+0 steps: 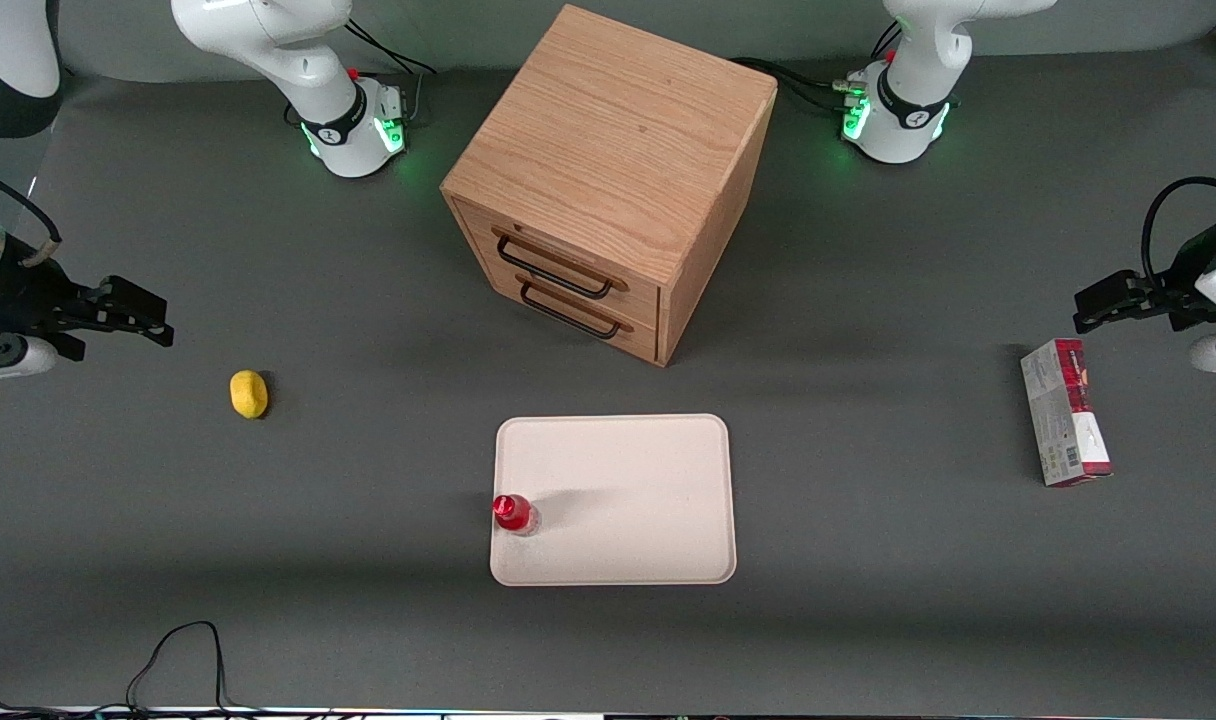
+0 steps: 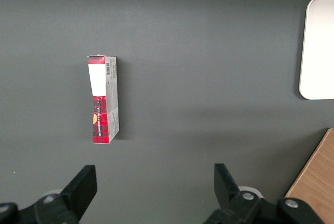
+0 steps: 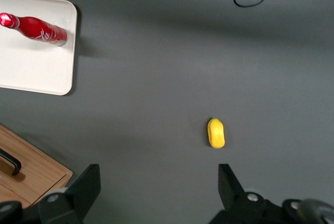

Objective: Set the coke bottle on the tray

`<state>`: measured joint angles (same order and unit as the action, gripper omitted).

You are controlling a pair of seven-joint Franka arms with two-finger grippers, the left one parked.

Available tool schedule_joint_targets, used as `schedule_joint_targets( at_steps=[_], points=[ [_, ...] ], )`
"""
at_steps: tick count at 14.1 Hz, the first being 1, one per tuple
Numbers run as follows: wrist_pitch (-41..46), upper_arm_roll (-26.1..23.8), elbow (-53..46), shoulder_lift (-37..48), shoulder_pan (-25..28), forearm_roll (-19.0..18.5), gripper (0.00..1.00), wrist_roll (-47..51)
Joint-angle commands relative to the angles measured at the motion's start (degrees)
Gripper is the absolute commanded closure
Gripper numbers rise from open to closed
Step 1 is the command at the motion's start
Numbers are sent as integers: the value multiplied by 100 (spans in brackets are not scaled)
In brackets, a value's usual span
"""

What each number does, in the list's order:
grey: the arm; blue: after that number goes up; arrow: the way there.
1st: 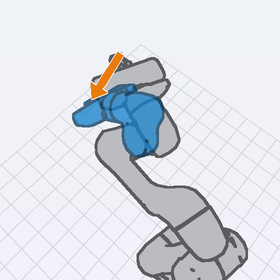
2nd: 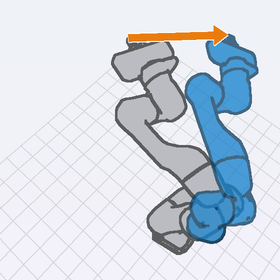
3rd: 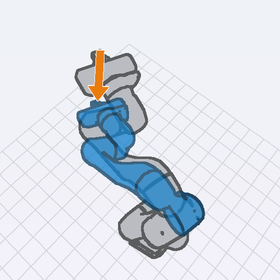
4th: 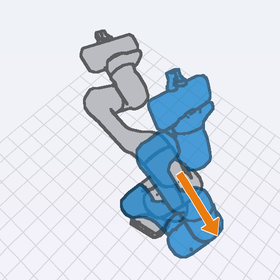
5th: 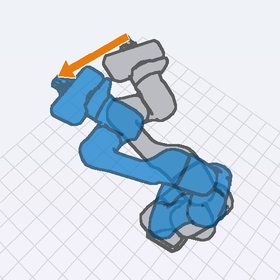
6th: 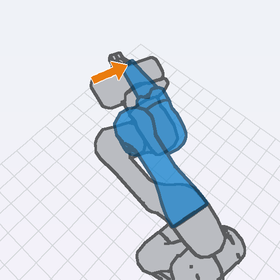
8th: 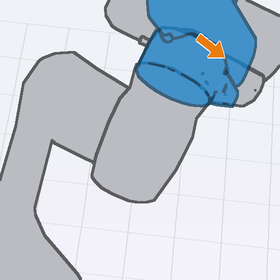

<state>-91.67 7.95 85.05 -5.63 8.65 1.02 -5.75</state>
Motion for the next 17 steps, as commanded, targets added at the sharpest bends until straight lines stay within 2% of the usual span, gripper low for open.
schedule_joint_targets(
  at_steps=[1,5,8,14,17],
  points=[
    [-89,-250,363,299,-390,21,0,3],
    [-114,-259,697,527,-592,3,0,-23],
    [-115,-259,680,484,-540,-216,0,-5],
    [-115,-242,688,457,-531,-234,0,-5],
    [-88,-128,662,466,-364,-269,0,12]
  ],
)
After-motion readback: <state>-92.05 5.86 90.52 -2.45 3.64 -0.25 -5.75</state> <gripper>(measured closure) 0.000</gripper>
